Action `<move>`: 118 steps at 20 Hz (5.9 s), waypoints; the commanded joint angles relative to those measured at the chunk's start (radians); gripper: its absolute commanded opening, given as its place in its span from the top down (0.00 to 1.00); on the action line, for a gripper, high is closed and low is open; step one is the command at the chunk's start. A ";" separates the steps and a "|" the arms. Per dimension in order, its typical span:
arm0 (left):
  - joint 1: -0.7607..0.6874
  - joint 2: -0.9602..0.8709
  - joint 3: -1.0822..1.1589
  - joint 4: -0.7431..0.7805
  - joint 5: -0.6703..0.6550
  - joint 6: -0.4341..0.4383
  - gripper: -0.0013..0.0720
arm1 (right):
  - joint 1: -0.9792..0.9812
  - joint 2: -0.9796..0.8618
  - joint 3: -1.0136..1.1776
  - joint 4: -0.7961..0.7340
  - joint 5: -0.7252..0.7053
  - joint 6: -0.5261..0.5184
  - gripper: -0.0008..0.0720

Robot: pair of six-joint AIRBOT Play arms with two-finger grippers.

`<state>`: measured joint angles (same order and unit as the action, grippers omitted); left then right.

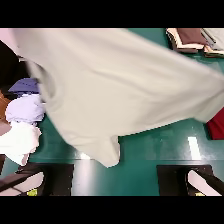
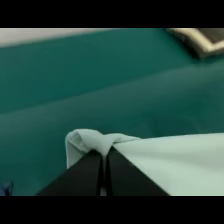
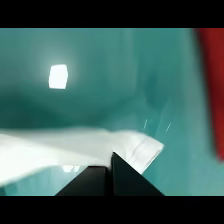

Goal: Fold the shirts.

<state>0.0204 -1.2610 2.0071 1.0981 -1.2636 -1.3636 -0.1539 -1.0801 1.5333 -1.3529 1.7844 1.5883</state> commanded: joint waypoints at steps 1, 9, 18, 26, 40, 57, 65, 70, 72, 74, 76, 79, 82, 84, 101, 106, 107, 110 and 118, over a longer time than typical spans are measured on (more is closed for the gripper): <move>-0.007 -0.249 -0.078 -0.014 -0.049 -0.002 0.95 | -0.001 -0.153 -0.192 0.001 -0.071 0.018 0.96; 0.010 -0.547 -0.077 -0.021 0.041 -0.018 0.59 | -0.002 -0.521 0.011 0.183 -0.254 -0.028 0.36; 0.103 -0.361 -0.314 0.013 -0.172 -0.075 0.21 | -0.009 -0.304 -0.155 0.184 -0.260 -0.109 0.32; -0.047 -0.038 -1.126 -0.019 0.158 -0.042 0.21 | -0.008 -0.068 -0.396 0.184 -0.319 -0.113 0.33; -0.165 0.065 -1.151 0.006 0.249 -0.054 0.95 | -0.095 -0.023 -0.443 0.173 -0.229 -0.134 0.33; -0.084 0.229 -1.139 0.039 0.181 -0.077 0.95 | -0.349 -0.040 -1.032 0.306 -0.484 -0.243 0.33; -0.084 0.247 -1.121 0.027 0.163 -0.077 0.95 | -0.114 -0.082 -0.876 0.364 -0.578 -0.233 0.96; -0.084 0.376 -0.785 0.029 0.144 -0.079 0.95 | -0.089 0.132 -0.500 0.366 -0.516 -0.212 0.96; -0.084 0.407 -0.542 0.031 0.140 -0.077 0.95 | -0.089 0.201 -0.285 0.366 -0.517 -0.207 0.96; -0.084 0.411 -0.297 0.032 0.122 -0.077 0.95 | -0.089 0.248 -0.072 0.363 -0.516 -0.201 0.96; -0.084 0.411 -0.064 0.030 0.118 -0.082 0.95 | -0.089 0.277 0.114 0.355 -0.509 -0.201 0.96; -0.084 0.412 0.172 0.026 0.122 -0.134 0.95 | -0.122 0.277 0.356 0.355 -0.435 -0.183 0.96; -0.084 0.411 0.283 0.024 0.137 -0.168 0.95 | -0.222 0.215 0.574 0.355 -0.284 -0.159 0.96; -0.084 0.411 0.291 0.024 0.147 -0.177 0.95 | -0.293 0.174 0.664 0.357 -0.214 -0.128 0.96; -0.084 -0.238 -0.451 0.125 0.125 -0.110 0.95 | 0.082 -0.524 0.165 0.097 -0.149 -0.045 0.97; -0.050 -0.428 -0.301 0.134 0.245 -0.110 0.95 | 0.082 -0.752 0.420 0.139 -0.236 -0.044 0.97; -0.036 -0.434 -0.281 0.133 0.245 -0.110 0.95 | 0.082 -0.780 0.480 0.140 -0.238 -0.044 0.97; 0.010 -0.432 -0.235 0.129 0.108 -0.108 0.95 | 0.082 -0.775 0.522 0.137 -0.241 -0.052 0.96; -0.048 -0.431 -0.454 0.133 -0.127 -0.043 0.95 | 0.111 -0.524 0.006 0.095 -0.346 -0.098 0.96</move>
<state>-0.0044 -1.6897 1.6405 1.2343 -1.3457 -1.4193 -0.0551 -1.6711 1.6962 -1.2564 1.4944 1.5009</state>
